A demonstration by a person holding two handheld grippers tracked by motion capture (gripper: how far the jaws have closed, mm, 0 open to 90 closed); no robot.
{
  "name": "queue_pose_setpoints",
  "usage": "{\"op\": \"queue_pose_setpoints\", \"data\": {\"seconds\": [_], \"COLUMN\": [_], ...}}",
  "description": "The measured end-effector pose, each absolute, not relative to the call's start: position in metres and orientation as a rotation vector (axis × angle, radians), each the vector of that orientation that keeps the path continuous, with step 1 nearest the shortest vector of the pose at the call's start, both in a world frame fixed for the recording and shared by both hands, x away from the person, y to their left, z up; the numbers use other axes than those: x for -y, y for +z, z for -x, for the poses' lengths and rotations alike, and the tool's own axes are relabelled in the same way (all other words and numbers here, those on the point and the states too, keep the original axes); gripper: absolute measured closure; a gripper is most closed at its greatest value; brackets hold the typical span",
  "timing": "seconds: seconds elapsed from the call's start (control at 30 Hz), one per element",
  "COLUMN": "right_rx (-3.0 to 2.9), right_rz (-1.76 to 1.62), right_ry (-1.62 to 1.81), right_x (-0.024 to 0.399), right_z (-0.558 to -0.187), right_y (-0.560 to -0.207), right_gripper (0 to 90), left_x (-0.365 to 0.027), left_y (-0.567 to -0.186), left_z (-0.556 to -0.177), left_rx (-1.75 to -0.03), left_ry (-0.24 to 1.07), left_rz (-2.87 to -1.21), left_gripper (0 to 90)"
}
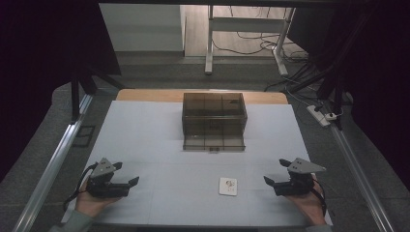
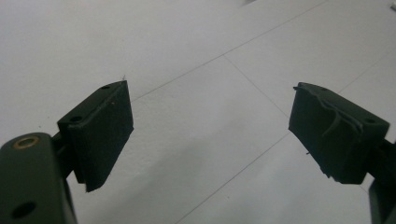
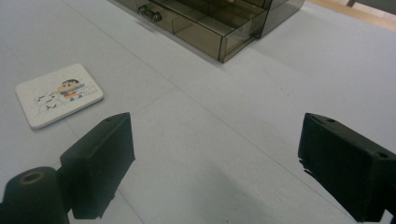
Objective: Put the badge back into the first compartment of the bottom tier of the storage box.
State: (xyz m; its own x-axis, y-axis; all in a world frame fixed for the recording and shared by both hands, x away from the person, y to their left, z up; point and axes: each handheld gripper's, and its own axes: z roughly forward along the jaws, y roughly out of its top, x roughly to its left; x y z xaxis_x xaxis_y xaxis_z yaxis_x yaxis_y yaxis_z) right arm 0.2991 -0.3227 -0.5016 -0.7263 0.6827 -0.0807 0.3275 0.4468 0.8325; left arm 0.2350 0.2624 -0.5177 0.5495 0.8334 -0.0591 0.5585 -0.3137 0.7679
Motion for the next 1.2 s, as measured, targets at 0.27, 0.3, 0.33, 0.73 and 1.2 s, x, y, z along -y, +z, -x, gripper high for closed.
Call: {"op": "queue_pose_setpoints", "data": {"seconds": [0.27, 0.3, 0.33, 0.73, 1.2], "right_rx": [-2.277, -2.283, -2.283, -2.303, -2.304], "right_rz": [-0.881, -0.881, -0.881, -0.883, -0.846], "right_ry": [1.218, 1.217, 1.217, 1.228, 1.257], "right_x": [0.3232, 0.3237, 0.3237, 0.3218, 0.3166], "right_z": [-0.3002, -0.3005, -0.3005, -0.3006, -0.2970], "right_y": [-0.5001, -0.4999, -0.4999, -0.5010, -0.4965], "right_gripper": [13.5, 13.8, 13.8, 16.1, 16.9], "left_x": [-0.2618, -0.2620, -0.2623, -0.2636, -0.2628], "left_y": [-0.5183, -0.5182, -0.5180, -0.5164, -0.5169], "left_z": [-0.2313, -0.2311, -0.2310, -0.2312, -0.2316], "left_rx": [-1.108, -1.108, -1.108, -1.109, -1.125], "left_ry": [0.475, 0.478, 0.480, 0.472, 0.469], "left_rz": [-2.036, -2.037, -2.037, -2.021, -2.035], "left_gripper": [13.1, 13.2, 13.2, 14.6, 15.6]}}
